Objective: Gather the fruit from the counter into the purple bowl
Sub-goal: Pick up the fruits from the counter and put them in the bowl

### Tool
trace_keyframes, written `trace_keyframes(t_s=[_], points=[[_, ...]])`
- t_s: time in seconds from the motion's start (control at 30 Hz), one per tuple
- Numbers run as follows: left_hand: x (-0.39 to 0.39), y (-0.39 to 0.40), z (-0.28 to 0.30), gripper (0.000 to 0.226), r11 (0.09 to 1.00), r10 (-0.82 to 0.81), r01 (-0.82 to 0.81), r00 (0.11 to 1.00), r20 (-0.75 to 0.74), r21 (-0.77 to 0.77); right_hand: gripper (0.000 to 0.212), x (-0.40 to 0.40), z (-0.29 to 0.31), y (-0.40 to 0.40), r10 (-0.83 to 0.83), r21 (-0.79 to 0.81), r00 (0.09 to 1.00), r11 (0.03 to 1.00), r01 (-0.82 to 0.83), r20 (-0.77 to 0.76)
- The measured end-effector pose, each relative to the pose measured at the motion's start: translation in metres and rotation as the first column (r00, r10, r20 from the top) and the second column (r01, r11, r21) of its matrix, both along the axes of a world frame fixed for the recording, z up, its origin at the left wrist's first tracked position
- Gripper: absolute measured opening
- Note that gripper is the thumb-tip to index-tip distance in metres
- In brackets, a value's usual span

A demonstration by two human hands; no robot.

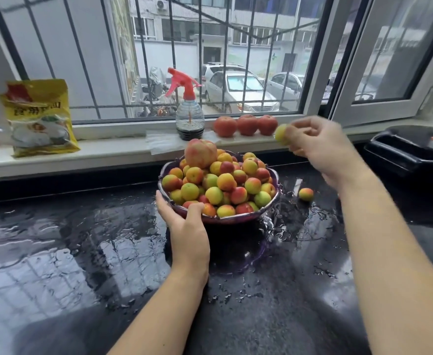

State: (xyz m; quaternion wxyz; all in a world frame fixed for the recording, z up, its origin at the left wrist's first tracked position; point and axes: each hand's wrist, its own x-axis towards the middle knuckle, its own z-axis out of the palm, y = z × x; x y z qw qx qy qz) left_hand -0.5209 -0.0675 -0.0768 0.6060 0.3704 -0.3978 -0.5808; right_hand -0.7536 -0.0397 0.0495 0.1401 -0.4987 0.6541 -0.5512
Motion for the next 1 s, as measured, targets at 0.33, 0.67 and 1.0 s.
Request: trace_keyframes(t_s=[0.33,0.67,1.0], points=[[0.001,0.002,0.003,0.090,1.000,0.002,-0.002,0.997,-0.080,0.006,0.021,0.056,-0.003,-0.008,0.280,0.322,0.932,0.926,-0.199,-0.230],[0.000,-0.003,-0.003,0.086,1.000,0.008,-0.008,0.996,-0.088,0.002,0.031,-0.045,-0.030,0.002,-0.144,0.507,0.850,0.747,0.429,-0.506],[0.002,-0.001,-0.001,0.090,1.000,0.000,0.001,0.996,-0.087,0.005,0.025,-0.051,-0.096,-0.020,-0.148,0.564,0.836,0.674,0.476,-0.529]])
